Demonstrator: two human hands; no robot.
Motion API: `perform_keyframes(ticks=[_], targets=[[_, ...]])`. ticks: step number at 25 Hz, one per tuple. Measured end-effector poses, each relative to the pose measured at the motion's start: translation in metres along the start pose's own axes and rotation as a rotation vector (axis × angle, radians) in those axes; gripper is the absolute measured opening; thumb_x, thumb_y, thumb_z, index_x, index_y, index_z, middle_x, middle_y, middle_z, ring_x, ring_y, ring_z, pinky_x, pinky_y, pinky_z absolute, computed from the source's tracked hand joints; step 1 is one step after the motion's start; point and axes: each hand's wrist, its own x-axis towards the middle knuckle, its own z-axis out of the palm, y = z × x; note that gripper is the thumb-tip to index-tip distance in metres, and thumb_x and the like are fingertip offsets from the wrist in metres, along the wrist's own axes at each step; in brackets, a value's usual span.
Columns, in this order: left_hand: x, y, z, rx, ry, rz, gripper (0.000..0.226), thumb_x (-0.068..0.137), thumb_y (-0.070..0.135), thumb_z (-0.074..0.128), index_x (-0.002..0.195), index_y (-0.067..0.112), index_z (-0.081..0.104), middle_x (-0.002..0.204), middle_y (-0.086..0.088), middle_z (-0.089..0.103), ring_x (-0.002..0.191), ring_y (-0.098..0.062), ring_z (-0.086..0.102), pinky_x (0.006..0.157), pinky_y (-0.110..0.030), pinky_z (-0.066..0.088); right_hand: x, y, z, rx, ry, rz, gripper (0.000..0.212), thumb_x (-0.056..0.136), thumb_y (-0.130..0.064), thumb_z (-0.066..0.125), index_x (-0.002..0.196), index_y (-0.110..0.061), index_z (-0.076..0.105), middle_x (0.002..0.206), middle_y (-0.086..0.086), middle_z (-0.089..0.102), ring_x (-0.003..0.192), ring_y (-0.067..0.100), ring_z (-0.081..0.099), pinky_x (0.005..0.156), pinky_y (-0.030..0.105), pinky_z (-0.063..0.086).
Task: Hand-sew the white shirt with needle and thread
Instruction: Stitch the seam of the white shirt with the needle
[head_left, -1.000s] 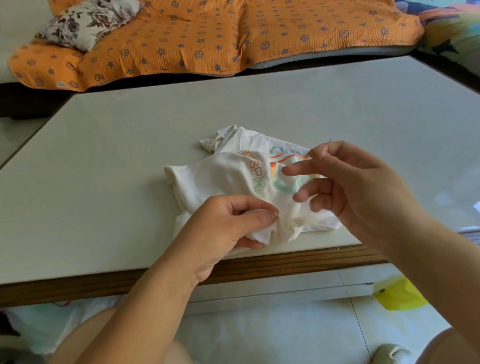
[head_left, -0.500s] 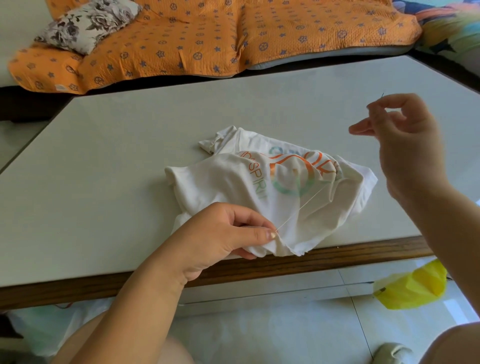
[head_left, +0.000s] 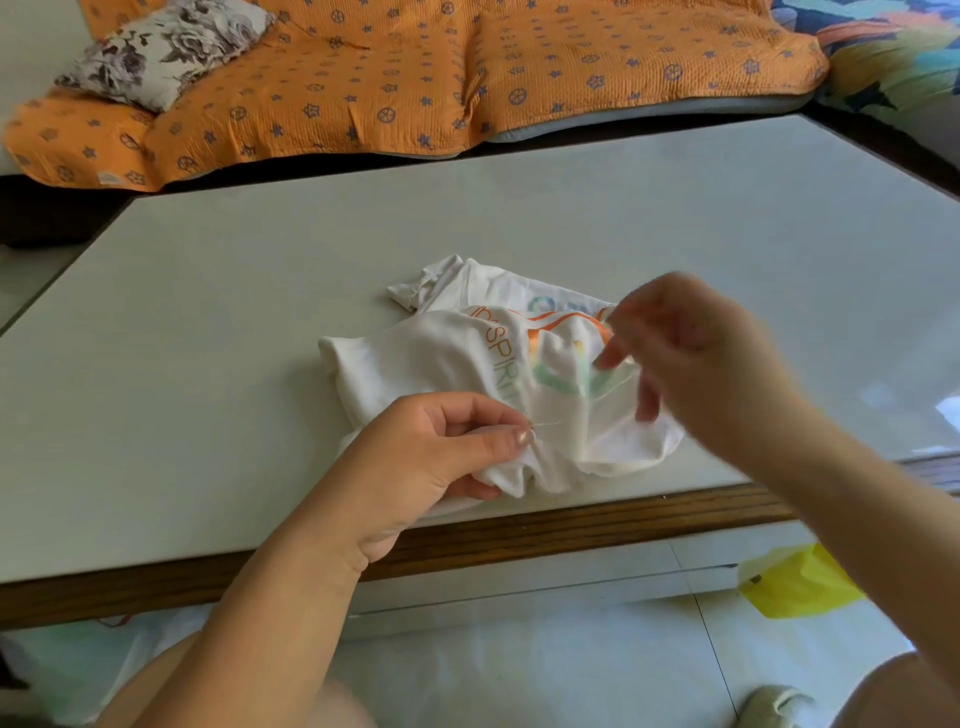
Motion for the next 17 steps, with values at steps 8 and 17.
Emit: perform_keyframes(ticks=[8,17], targets=[[0.001,0.002,0.004,-0.026,0.116,0.069,0.003,0.081,0.009,0.069,0.080,0.008,0.072,0.060,-0.001,0.069,0.040,-0.001,0.056,0.045,-0.012,0.046,-0.036,-0.005,0.014,0.027,-0.236,0.077,0.015,0.094,-0.015,0.058,0.081,-0.021,0.060,0.067,-0.006,0.073,0.062,0.007,0.070,0.068,0.016,0.054],[0.002,-0.004,-0.002,0.093,0.113,0.131,0.011,0.081,0.009,0.073,0.077,0.018,0.077,0.079,-0.005,0.076,0.074,-0.012,0.071,0.066,-0.021,0.057,-0.028,0.007,0.013,0.001,-0.100,0.012,0.018,0.092,-0.010,0.061,0.079,-0.022,0.063,0.064,-0.005,0.071,0.057,0.003,0.067,0.059,0.005,0.046]])
